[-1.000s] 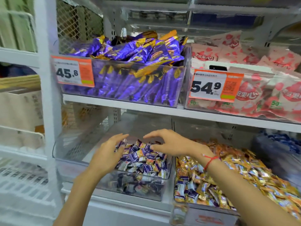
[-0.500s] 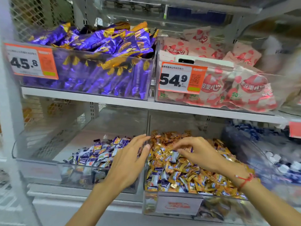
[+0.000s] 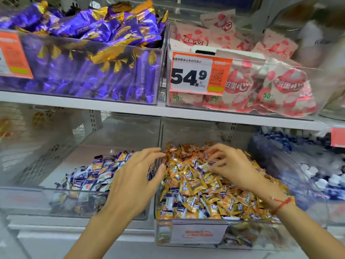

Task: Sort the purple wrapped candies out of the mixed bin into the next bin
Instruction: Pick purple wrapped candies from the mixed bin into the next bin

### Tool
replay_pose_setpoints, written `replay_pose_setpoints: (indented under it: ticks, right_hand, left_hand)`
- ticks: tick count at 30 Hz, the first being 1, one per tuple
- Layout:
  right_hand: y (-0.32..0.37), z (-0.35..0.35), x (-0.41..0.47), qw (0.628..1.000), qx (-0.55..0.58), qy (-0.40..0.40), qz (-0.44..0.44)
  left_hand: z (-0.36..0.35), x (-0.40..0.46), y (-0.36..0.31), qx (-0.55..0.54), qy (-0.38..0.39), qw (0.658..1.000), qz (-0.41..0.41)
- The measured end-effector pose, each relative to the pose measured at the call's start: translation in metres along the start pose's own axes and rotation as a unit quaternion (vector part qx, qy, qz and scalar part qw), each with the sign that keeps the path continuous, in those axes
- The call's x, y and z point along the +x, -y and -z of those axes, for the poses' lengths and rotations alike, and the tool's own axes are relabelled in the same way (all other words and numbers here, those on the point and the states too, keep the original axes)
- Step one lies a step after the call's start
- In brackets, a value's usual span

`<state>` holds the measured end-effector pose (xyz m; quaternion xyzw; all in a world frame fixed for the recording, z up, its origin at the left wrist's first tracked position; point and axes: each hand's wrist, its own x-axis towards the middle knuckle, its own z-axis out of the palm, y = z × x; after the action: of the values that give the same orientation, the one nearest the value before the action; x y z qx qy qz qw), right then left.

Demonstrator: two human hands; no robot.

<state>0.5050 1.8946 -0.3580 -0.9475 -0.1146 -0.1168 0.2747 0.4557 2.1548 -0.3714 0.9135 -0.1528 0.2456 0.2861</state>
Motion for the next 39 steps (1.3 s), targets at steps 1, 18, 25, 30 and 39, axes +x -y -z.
replay_pose_setpoints:
  ticks: [1, 18, 25, 30, 39]
  right_hand:
    - [0.003, 0.003, -0.001, 0.999, 0.028, -0.022, -0.015]
    - [0.034, 0.028, -0.001, 0.994, 0.109, -0.031, -0.001]
    - [0.002, -0.009, 0.004, 0.981, -0.186, 0.061, -0.016]
    - [-0.001, -0.002, 0.012, 0.967, -0.2, 0.126, -0.093]
    - [0.008, 0.004, -0.004, 0.991, -0.03, -0.102, -0.08]
  left_hand:
    - [-0.001, 0.0, -0.001, 0.001, -0.006, 1.0, -0.009]
    - [-0.009, 0.013, -0.029, -0.335, -0.041, 0.941, 0.022]
    - [-0.007, 0.009, -0.026, -0.358, -0.032, 0.932, 0.036]
    - [-0.005, 0.007, -0.019, -0.335, -0.056, 0.94, 0.041]
    - [0.001, 0.006, -0.01, -0.292, -0.07, 0.953, 0.045]
